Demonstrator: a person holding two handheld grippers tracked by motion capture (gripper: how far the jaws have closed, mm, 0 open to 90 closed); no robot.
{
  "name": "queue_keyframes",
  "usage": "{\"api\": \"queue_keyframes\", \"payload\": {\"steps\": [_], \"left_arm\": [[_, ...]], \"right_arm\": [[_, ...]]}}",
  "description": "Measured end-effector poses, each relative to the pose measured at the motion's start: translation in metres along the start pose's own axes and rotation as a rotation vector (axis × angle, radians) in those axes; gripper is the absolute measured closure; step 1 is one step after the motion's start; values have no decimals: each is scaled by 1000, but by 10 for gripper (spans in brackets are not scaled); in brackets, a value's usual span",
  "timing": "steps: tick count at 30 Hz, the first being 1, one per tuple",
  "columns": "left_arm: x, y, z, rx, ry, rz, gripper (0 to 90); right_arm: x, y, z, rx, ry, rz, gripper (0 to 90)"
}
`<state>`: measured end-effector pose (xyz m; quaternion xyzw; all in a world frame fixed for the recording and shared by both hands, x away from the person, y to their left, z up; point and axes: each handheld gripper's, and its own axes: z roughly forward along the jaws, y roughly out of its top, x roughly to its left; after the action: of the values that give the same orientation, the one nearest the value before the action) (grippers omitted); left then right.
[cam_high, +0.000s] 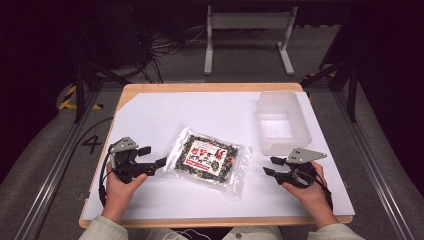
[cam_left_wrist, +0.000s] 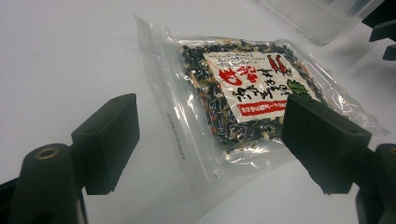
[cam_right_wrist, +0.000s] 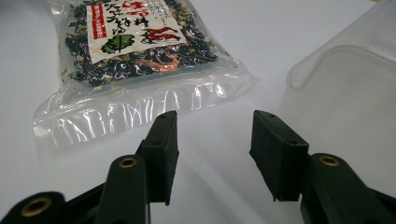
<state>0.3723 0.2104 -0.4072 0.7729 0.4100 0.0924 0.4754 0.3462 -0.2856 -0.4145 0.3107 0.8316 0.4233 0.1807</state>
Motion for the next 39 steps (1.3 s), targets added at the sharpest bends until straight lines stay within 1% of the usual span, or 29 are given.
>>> {"api": "queue_keyframes", "payload": {"steps": [1,2,5,8,9,10,12,13,14,15,16,18,20,21,23,25,26,27,28,29,30,31,34,36,37,39], "left_arm": [[0,0,0,0,0,0,203],[0,0,2,7,-2,-10,203],[1,-1,7,16,8,10,207],[3,-3,16,47,16,28,223],[3,-4,19,52,7,26,232],[3,-4,19,52,7,26,237],[4,-4,26,55,-10,7,247],[4,-4,28,59,-13,5,251],[5,-3,31,58,-12,6,254],[4,-3,34,63,-10,-7,257],[4,-3,34,63,-10,-7,258],[5,-3,41,81,-3,-1,259],[5,-3,47,98,-3,-9,271],[5,-3,48,100,-1,-6,275],[5,-4,50,107,7,-12,280],[6,-5,54,127,16,-22,282],[6,-5,54,127,16,-22,286],[7,-5,56,144,25,-24,286],[7,-6,58,159,28,-30,293],[7,-7,60,187,31,-33,303],[7,-8,61,194,28,-38,315],[8,-8,62,208,26,-34,322],[8,-8,62,208,22,-32,348],[8,-8,62,212,18,-30,380],[8,-8,61,215,9,-35,399],[7,-9,61,219,-19,-50,470]], "right_arm": [[0,0,0,0,0,0,516],[0,0,0,1,0,0,515],[0,0,1,6,-2,-1,509],[1,-1,3,9,-1,-2,498],[1,-1,3,10,-2,-3,496],[1,-1,3,10,-2,-3,496],[2,-1,3,12,-3,-9,492],[2,-1,3,14,-4,-10,490],[2,-1,3,15,-5,-8,490],[2,-1,3,15,-5,-8,487],[2,-1,3,15,-5,-8,487],[3,-1,3,12,-4,-10,481],[3,-2,4,14,-3,-14,475],[3,-2,4,15,-2,-14,473],[2,-2,4,15,-1,-14,470],[2,-2,4,14,0,-14,466],[2,-2,4,14,0,-14,466],[2,-3,4,15,1,-14,464],[3,-3,4,15,1,-15,462],[3,-3,4,15,1,-15,461],[3,-3,4,14,1,-15,459],[3,-3,4,14,1,-15,458],[3,-3,4,12,1,-17,453],[4,-3,4,13,3,-19,450],[4,-3,4,12,4,-20,448],[4,-3,4,12,5,-21,446]]}}
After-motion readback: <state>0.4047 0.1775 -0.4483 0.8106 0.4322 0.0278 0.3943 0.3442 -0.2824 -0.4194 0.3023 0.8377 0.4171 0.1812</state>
